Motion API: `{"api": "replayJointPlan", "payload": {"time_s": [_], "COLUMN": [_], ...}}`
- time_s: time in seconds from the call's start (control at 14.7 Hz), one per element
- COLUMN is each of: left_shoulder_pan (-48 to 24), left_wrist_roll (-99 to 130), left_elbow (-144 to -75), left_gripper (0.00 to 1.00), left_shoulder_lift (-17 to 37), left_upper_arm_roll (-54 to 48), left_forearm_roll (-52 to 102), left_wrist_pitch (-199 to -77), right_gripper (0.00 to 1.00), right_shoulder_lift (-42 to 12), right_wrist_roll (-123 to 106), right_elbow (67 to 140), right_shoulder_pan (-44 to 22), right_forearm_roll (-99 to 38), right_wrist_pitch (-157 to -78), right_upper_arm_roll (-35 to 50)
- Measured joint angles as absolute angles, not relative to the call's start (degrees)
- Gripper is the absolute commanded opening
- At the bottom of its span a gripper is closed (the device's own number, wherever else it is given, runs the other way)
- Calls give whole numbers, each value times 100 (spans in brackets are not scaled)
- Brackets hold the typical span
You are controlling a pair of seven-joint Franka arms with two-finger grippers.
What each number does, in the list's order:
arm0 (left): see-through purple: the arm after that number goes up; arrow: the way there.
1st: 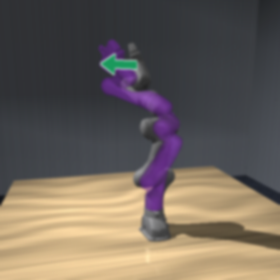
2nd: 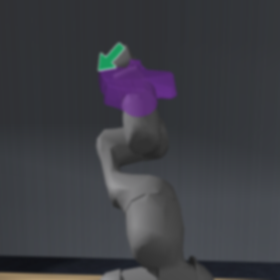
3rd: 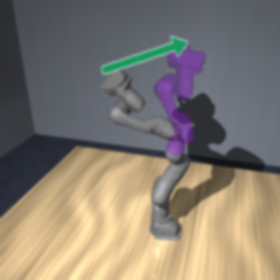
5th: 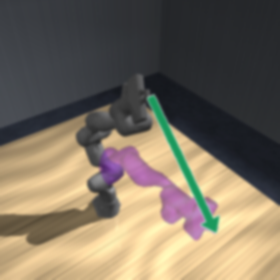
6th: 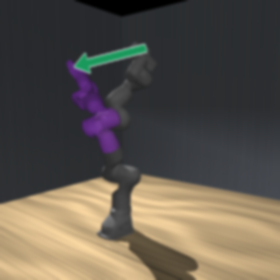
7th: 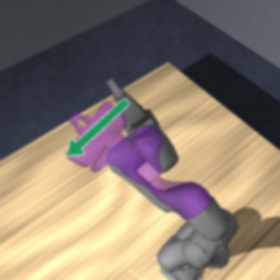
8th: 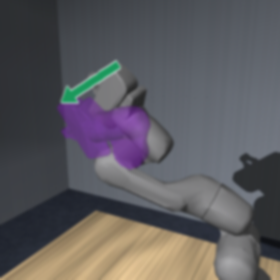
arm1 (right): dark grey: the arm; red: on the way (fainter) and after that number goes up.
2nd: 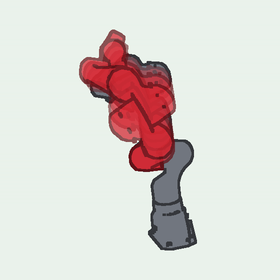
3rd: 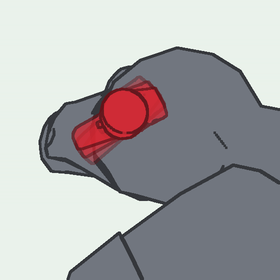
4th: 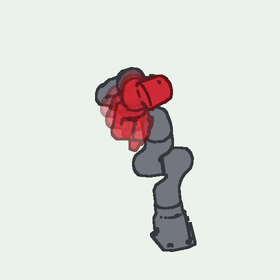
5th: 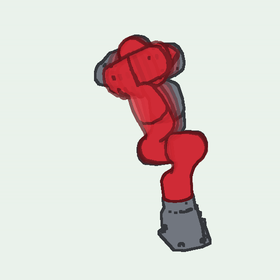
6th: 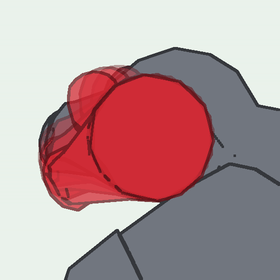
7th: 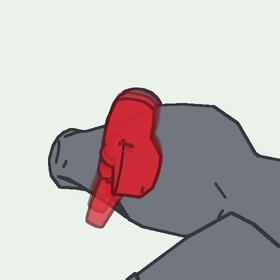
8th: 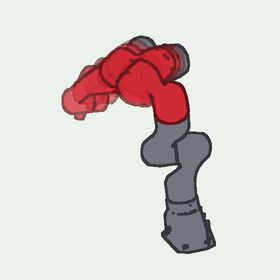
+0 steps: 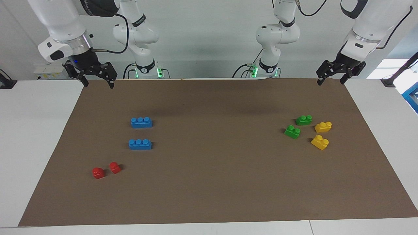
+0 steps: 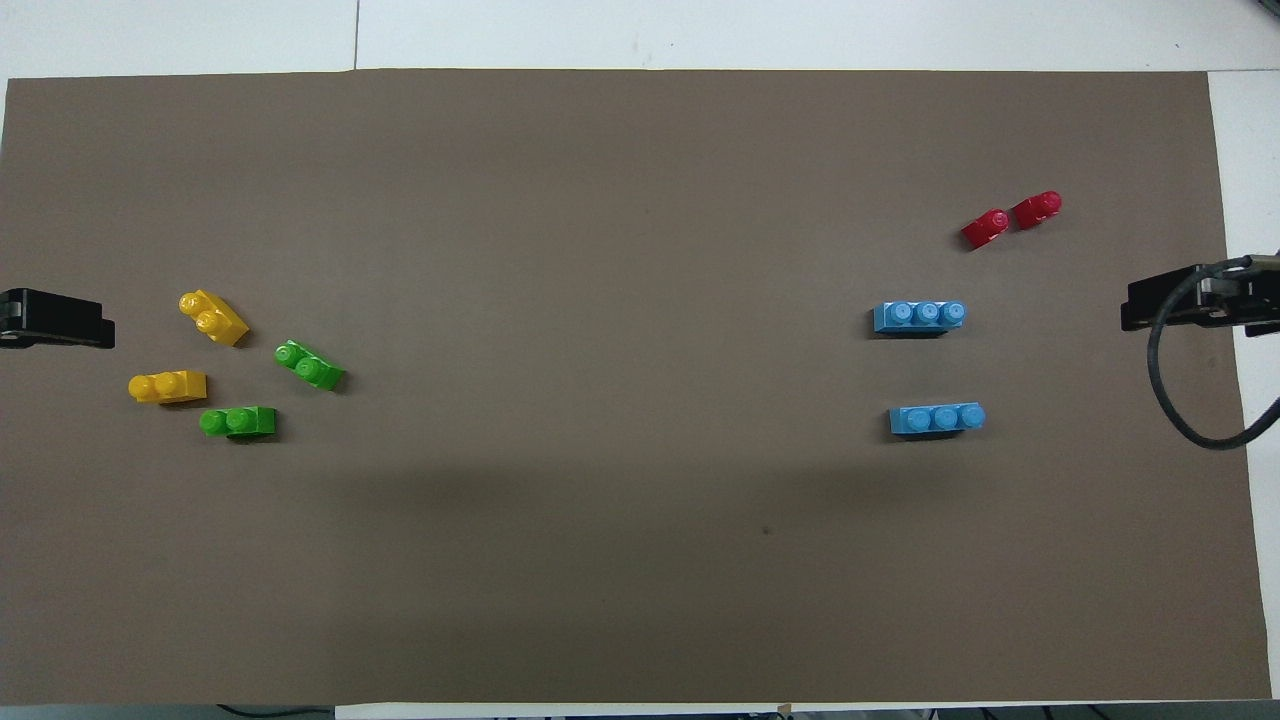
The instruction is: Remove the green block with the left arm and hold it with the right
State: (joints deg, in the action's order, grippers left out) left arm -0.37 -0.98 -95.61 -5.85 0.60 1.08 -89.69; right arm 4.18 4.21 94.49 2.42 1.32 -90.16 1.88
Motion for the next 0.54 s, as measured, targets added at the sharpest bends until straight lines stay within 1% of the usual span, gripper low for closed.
{"api": "replayJointPlan", "payload": {"time_s": [0.54], "left_shoulder_pan": [-36], "left_wrist_roll": [-108], "left_elbow": [-9545], "left_gripper": [100], "left_shoulder_lift": [-584], "left_upper_arm_roll": [57], "left_forearm_roll": [120], "left_wrist_pitch": [-8879], "right_gripper": [100], "right_shoulder_lift": [418], "right_wrist_roll": [246], "right_elbow": [9454], "right_shoulder_pan": [242], "right_forearm_roll": [132], "right_wrist_pitch": [-9016], "right_upper_arm_roll": [189]}}
